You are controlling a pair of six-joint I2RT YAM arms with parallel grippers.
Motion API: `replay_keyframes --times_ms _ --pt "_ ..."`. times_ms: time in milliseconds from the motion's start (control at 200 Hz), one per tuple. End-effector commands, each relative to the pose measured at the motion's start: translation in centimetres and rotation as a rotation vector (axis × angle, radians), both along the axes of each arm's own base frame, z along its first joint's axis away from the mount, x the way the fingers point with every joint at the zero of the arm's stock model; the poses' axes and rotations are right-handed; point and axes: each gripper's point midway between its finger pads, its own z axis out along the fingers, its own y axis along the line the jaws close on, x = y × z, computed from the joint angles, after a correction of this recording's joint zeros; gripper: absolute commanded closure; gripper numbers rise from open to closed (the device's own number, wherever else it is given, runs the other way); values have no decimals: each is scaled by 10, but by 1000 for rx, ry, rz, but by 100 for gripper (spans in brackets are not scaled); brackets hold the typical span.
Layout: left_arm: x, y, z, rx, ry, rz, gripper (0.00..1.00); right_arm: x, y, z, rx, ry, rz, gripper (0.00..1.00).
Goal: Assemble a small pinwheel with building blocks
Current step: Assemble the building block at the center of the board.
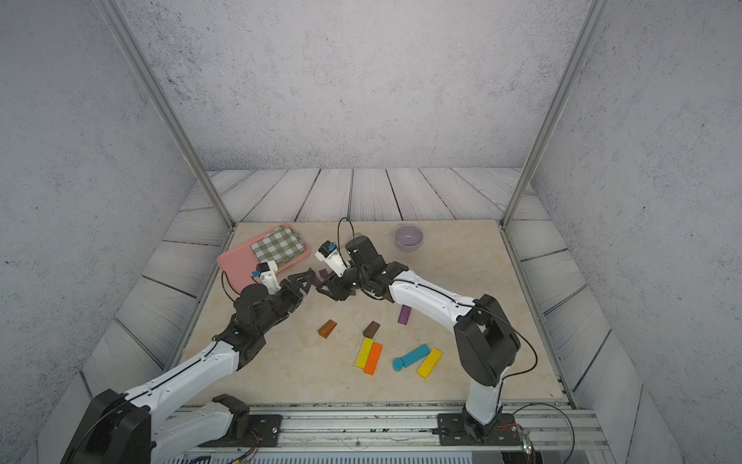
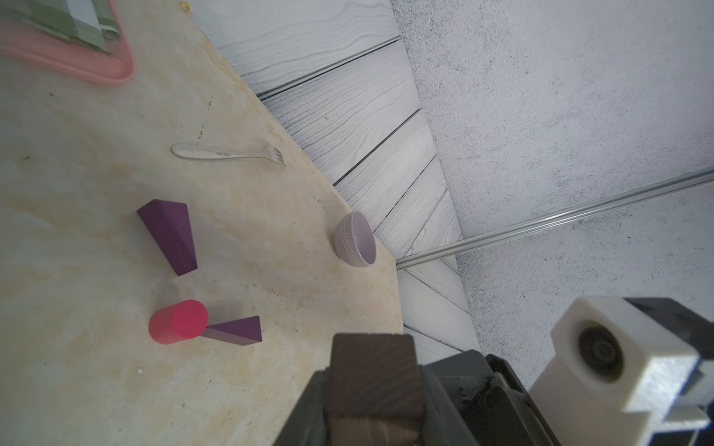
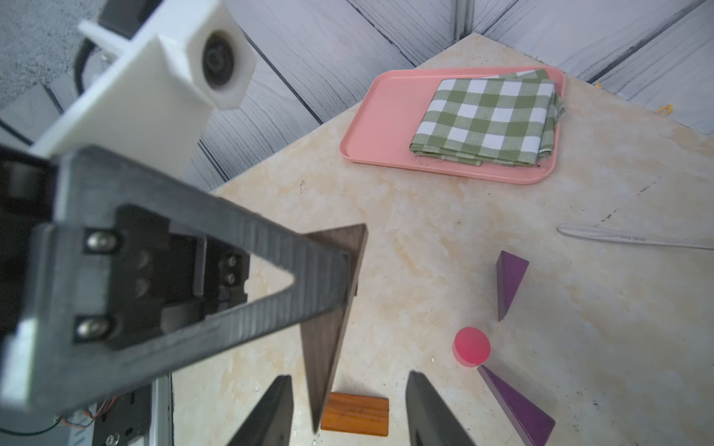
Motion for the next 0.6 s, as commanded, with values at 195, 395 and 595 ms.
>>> replay_keyframes --times_ms 195,395,595 --pt "-2 -8 8 -14 -29 -39 83 7 12 -17 -10 50 -3 74" --pt "-3 2 12 -11 -46 -19 58 7 7 -26 -35 31 7 97" --pt "-20 40 22 175 -41 -24 4 1 -20 -43 -82 13 46 100"
